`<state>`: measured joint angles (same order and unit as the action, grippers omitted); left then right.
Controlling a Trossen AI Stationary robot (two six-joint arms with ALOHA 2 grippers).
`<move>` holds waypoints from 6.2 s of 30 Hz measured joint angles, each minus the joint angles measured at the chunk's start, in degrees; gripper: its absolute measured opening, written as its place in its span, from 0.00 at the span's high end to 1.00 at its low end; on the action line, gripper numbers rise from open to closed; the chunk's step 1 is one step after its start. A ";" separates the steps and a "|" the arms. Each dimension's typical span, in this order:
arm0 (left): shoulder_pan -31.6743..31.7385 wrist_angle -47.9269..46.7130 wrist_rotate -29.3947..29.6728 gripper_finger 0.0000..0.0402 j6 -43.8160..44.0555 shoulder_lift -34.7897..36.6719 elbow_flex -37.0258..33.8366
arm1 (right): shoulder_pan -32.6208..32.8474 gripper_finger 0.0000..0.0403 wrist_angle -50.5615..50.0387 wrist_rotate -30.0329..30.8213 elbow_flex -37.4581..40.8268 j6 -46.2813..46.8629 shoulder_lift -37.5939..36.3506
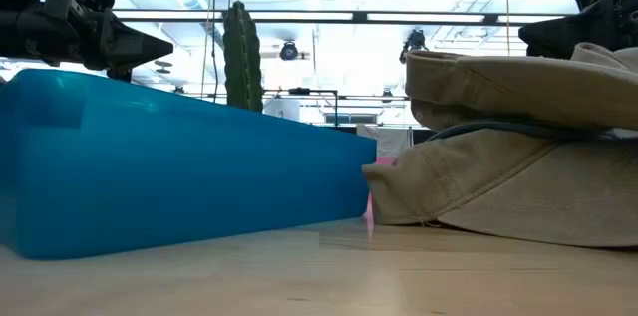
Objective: Pick & Place hat
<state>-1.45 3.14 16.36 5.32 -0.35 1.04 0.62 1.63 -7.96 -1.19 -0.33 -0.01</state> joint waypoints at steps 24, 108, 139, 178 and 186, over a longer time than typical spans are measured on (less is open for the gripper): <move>-0.01 0.00 0.00 0.99 0.00 -0.01 0.00 | 0.02 0.92 -0.01 0.00 0.00 0.01 0.00; -0.04 8.33 0.72 0.99 57.04 -0.01 -0.07 | 0.04 0.92 14.20 0.52 0.00 27.97 0.00; 0.00 5.42 11.25 0.97 11.08 -8.04 26.03 | 0.06 0.92 21.51 19.53 -20.70 29.85 21.02; 0.26 -61.08 9.86 0.29 18.35 -46.32 75.19 | -1.22 0.52 6.71 22.52 -37.64 34.38 40.74; 0.27 -67.17 11.30 0.29 31.04 -50.89 75.19 | -1.25 0.52 6.68 20.45 -37.64 33.81 40.74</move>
<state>-1.18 -64.03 27.66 36.36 -51.24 76.23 -0.62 8.31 12.49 -38.83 33.48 40.73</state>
